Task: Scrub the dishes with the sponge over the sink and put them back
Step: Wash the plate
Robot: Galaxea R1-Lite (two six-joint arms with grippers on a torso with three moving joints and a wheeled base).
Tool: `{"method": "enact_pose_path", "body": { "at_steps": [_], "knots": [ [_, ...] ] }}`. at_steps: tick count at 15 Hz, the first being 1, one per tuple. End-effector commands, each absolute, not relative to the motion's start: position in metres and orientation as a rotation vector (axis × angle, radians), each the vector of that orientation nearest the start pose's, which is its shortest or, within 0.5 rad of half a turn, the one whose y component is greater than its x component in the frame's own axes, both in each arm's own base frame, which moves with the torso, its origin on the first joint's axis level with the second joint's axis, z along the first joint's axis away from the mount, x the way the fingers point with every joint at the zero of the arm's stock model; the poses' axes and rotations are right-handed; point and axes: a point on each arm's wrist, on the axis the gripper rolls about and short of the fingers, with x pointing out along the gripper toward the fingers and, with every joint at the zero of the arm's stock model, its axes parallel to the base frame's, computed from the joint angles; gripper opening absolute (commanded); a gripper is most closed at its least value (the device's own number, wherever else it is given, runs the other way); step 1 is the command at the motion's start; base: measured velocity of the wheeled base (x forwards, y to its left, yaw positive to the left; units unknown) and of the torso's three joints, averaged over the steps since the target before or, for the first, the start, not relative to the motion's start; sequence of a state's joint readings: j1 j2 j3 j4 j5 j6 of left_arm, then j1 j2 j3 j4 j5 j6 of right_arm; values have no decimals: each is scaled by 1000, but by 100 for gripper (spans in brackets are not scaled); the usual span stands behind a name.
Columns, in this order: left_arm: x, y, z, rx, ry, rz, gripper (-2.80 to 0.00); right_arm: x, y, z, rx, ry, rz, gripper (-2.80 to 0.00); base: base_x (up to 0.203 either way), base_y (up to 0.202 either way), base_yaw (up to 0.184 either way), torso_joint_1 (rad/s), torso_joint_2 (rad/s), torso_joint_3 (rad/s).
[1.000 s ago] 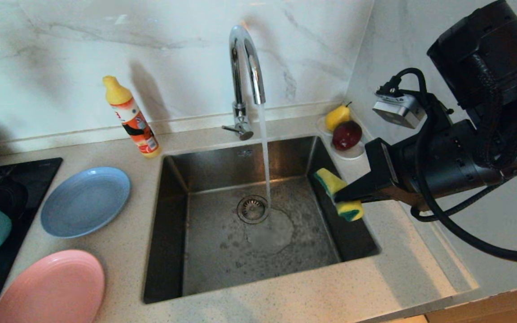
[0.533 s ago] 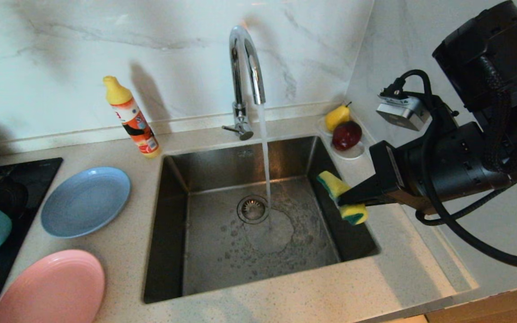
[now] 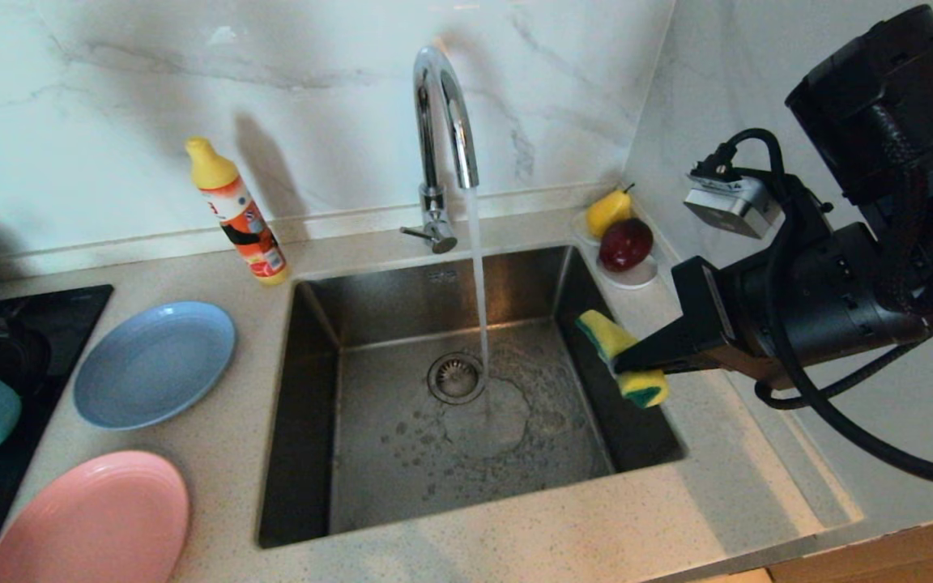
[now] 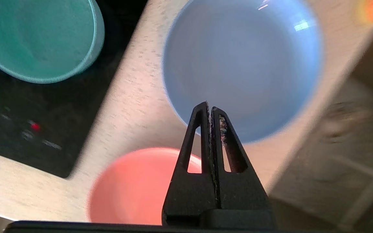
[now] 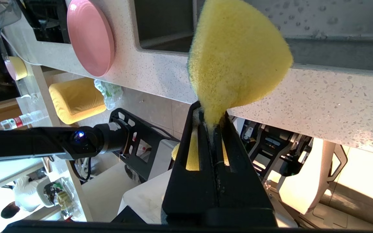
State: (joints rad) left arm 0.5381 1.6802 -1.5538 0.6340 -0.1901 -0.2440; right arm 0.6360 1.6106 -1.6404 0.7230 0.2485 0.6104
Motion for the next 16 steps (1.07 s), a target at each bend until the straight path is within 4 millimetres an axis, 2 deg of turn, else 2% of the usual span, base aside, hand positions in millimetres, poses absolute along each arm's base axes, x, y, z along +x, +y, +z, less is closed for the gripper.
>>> {"method": "enact_pose_path", "body": {
  "at_steps": [1,2,3,6,16],
  "knots": [
    [278,151,252,-465,778,429,-280,208,161,314,410,940,600,-280,0,0,0,0,0,0],
    [285,154,244,-444,804,436,-280,209,162,314,410,941,600,-280,0,0,0,0,0,0],
    [291,158,236,-429,825,442,0,209,162,314,410,941,601,-280,0,0,0,0,0,0],
    [304,165,219,-436,855,444,0,210,162,313,410,941,599,-280,0,0,0,0,0,0],
    [321,173,187,-589,901,436,0,210,163,311,410,956,603,-280,0,0,0,0,0,0]
  ]
}}
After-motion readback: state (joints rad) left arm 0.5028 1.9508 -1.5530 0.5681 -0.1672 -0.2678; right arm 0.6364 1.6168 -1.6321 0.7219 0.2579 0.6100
